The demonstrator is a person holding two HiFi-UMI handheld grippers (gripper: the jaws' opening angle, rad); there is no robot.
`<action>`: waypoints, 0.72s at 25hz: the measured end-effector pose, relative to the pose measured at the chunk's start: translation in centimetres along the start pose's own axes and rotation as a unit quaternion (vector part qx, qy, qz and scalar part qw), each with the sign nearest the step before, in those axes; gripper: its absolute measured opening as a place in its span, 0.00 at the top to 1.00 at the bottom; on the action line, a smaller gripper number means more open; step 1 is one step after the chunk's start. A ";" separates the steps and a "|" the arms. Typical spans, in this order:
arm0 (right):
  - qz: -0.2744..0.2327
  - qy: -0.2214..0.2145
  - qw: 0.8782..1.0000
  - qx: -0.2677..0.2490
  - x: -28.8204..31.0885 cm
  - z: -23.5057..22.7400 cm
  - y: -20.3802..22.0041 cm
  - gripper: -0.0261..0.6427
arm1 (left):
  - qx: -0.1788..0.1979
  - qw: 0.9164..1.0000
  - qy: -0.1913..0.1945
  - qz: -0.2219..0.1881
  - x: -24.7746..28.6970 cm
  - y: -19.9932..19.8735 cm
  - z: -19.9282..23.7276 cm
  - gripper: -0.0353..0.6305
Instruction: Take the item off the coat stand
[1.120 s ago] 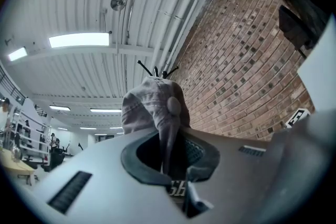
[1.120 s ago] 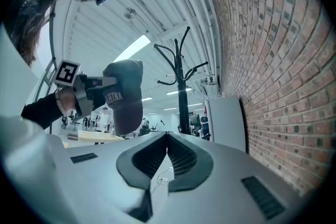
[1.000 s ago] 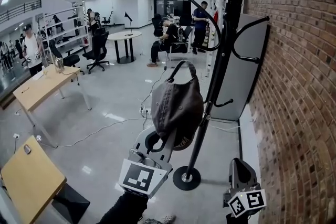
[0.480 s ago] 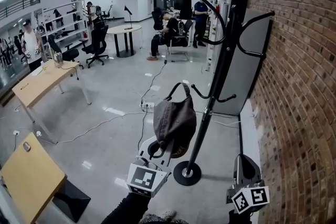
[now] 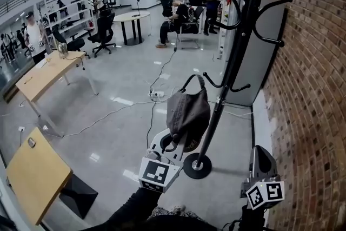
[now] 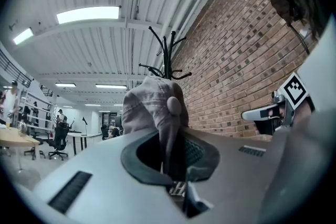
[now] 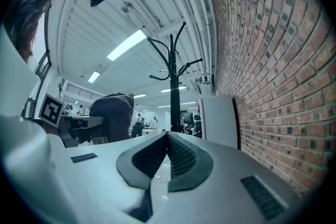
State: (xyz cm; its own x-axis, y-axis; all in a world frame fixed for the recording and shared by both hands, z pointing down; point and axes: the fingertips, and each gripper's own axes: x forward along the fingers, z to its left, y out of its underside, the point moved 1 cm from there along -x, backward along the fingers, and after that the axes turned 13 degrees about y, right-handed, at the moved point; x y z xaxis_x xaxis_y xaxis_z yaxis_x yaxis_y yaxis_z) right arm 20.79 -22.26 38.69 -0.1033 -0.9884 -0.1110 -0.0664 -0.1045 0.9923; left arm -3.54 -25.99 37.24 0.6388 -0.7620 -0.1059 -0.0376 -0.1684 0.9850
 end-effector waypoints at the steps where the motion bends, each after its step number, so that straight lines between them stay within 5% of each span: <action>1: 0.000 -0.001 1.000 -0.002 0.1 0.0 0.0 0.95 | -0.001 1.000 0.002 0.001 0.1 0.0 0.0 0.91; 18: -0.001 -0.004 1.000 -0.026 1.6 0.0 -0.2 0.95 | -0.005 1.000 0.012 0.022 0.9 1.9 0.1 0.91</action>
State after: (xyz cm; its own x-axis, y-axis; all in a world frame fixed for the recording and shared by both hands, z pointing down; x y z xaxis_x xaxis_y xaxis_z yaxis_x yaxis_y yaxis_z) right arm 20.63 -23.81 38.35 -0.1116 -0.9873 -0.1126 -0.0140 -0.1118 0.9936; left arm -3.12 -27.00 38.96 0.6546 -0.7537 -0.0592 -0.0592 -0.1291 0.9899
